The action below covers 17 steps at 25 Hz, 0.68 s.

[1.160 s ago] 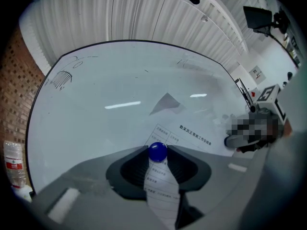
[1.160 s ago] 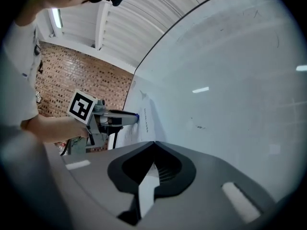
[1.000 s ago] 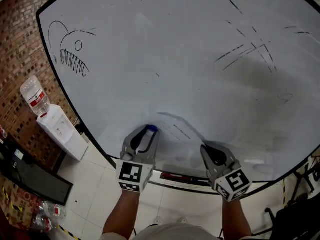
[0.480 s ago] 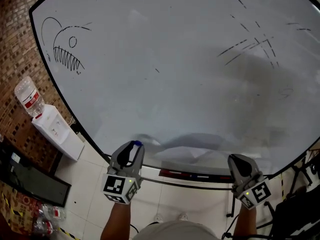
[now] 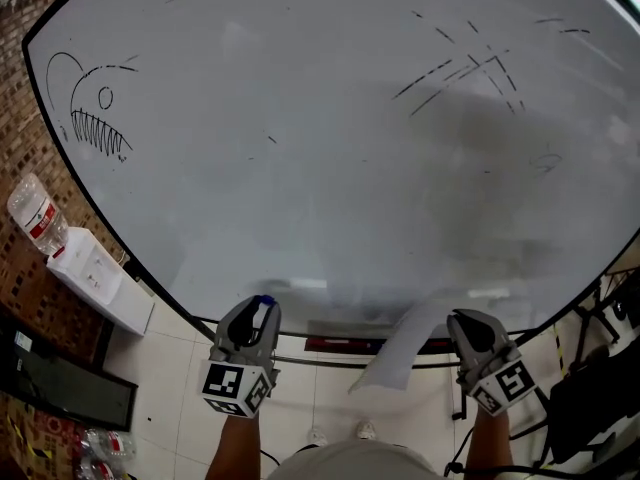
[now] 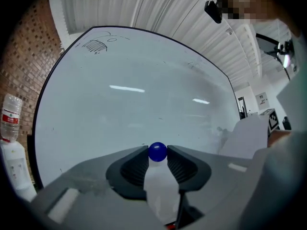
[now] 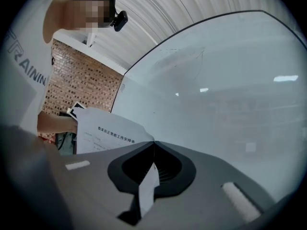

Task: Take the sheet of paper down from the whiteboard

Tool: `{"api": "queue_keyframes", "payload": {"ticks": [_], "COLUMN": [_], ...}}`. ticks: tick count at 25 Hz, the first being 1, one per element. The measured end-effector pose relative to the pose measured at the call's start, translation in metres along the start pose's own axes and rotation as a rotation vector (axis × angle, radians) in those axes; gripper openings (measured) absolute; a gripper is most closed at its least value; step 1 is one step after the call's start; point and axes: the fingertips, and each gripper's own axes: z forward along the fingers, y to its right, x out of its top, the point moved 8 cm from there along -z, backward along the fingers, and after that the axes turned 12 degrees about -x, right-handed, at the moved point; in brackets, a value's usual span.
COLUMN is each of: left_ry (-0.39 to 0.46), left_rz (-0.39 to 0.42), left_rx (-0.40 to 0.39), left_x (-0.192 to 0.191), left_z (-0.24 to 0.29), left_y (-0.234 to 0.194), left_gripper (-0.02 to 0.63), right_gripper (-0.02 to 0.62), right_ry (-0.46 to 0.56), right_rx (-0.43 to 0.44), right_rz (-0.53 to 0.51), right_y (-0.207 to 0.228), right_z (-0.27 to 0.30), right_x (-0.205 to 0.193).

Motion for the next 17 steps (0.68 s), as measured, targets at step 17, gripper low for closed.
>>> {"api": "queue_keyframes", "payload": {"ticks": [17], "left_ry": [-0.005], "left_rz": [-0.018], "left_rx": [-0.003], "left_x": [0.0013], "left_z": [-0.0005], "left_y": [0.0016], "left_gripper": [0.129], "right_gripper": [0.008], "right_ry": [-0.007], "right_rx": [0.007], "right_rz": [0.008], "right_y": [0.0047], "right_z": [0.0081], "right_x": [-0.0044]}}
